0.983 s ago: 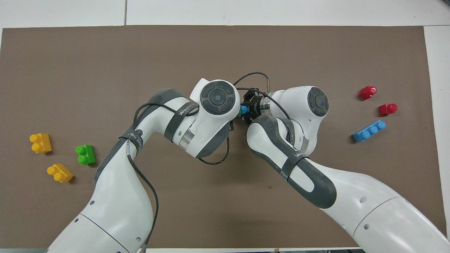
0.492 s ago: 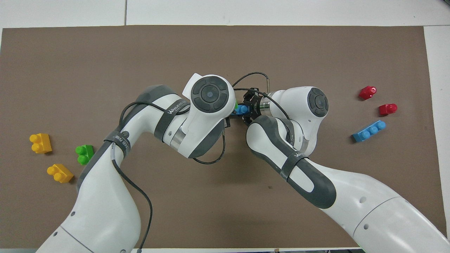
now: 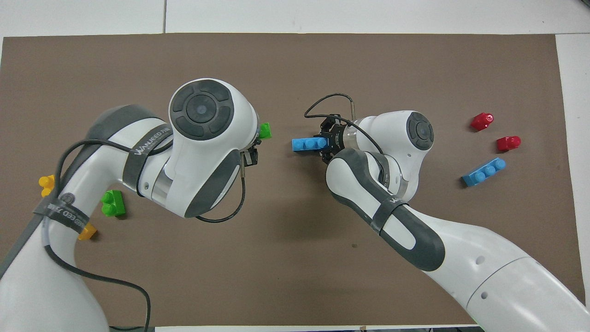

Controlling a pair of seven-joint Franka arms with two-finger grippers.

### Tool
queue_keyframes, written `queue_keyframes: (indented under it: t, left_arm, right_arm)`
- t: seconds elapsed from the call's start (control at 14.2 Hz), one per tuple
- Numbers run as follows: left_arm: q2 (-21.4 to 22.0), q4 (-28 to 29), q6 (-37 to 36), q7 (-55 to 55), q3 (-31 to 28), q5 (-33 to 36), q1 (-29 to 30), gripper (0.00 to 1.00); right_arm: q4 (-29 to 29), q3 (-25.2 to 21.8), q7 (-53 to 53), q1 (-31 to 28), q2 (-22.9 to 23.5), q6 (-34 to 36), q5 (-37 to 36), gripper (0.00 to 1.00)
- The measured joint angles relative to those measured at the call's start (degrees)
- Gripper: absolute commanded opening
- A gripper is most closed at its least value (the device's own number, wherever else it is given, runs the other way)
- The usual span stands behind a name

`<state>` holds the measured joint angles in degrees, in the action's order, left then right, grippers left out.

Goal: Remove green block with left arm and hold with right
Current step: 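Pull the green block off with the left gripper while the right gripper holds blue, then carry the green block toward the yellow blocks while the right gripper carries blue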

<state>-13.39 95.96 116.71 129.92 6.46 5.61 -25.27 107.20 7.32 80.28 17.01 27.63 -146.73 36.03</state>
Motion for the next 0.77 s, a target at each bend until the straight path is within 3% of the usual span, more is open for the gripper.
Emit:
queue_keyframes:
  t: [0.42, 0.77]
  left_arm:
    - [1.2, 0.9, -1.9, -19.0, -0.1, -0.4, 8.5, 0.0]
    - [1.2, 1.5, -1.9, -38.6, -0.1, -2.5, 16.8, 0.0]
  right_arm:
    - [-6.7, -0.6, -9.9, -12.7, -2.1, 19.8, -0.2, 0.0]
    - [-7.4, -0.8, -23.0, -25.3, -2.5, 30.0, -2.2, 0.0]
